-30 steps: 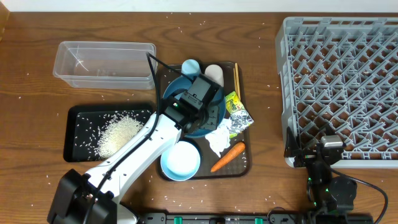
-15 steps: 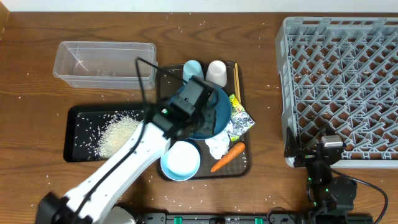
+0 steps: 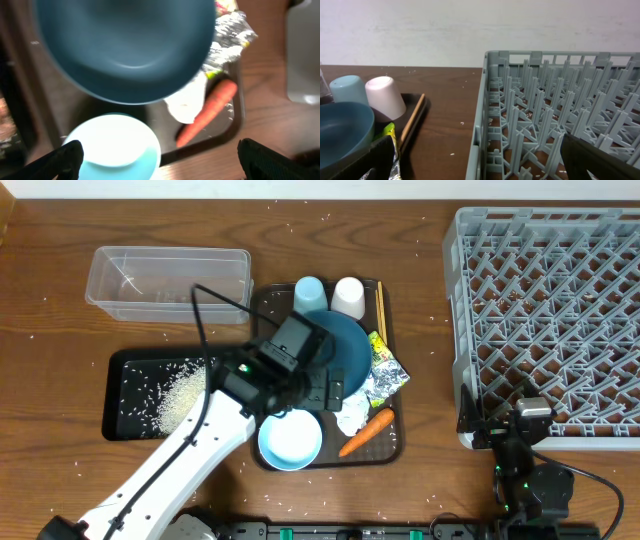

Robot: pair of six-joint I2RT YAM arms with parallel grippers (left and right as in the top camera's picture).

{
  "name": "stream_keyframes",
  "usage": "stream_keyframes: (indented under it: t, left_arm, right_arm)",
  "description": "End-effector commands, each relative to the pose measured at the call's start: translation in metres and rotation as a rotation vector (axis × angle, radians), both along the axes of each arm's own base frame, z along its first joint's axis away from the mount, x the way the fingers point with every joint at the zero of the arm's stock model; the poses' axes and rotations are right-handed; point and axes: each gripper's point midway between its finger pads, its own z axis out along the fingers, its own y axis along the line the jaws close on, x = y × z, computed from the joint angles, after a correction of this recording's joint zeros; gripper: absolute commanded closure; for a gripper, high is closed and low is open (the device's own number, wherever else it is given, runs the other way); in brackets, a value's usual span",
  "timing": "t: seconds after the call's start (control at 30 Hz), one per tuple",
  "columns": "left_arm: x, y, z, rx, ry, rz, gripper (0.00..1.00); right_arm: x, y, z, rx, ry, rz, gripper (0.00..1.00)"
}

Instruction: Sort waste into correct bins and load items into the dishwasher rack

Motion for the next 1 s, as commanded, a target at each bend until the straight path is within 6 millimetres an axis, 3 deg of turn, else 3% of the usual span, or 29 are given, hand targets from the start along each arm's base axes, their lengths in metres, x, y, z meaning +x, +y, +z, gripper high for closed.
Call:
stream_keyframes:
  t: [0.0,0.2,0.53,0.6,0.77,0.87,0.97]
  left_arm:
    - [0.015,0.035,0.006,0.038,-0.006,0.175,0.00]
    - [0.018,0.116,0.006,0.096,0.060,0.484,0.02]
    - [-0.016,0.216,0.001,0.280,0.189,0.775,0.02]
    - [-0.018,0.227,0.001,0.269,0.199,0.832,0.02]
    - [-0.025,0.237,-0.002,0.164,0.258,0.984,0.02]
    - [-0.033,0.233,-0.004,0.153,0.303,0.986,0.02]
    - [-0.046,0.231,-0.005,0.166,0.356,0.982,0.02]
  right_arm:
    - [0.000,-0.003,0.000,0.002,0.000,-0.015,0.01]
    - [0.000,-0.003,0.000,0.002,0.000,-0.015,0.01]
    - [0.000,-0.002,0.001,0.017,-0.003,-0.005,0.01]
    - [-0.002,0.013,0.003,0.113,-0.001,0.076,0.01]
    - [-0.039,0.095,0.009,0.626,0.218,0.556,0.01]
    - [-0.039,0.095,0.015,0.803,0.268,0.541,0.01]
    - [-0.030,0.083,0.011,0.838,0.258,0.451,0.01]
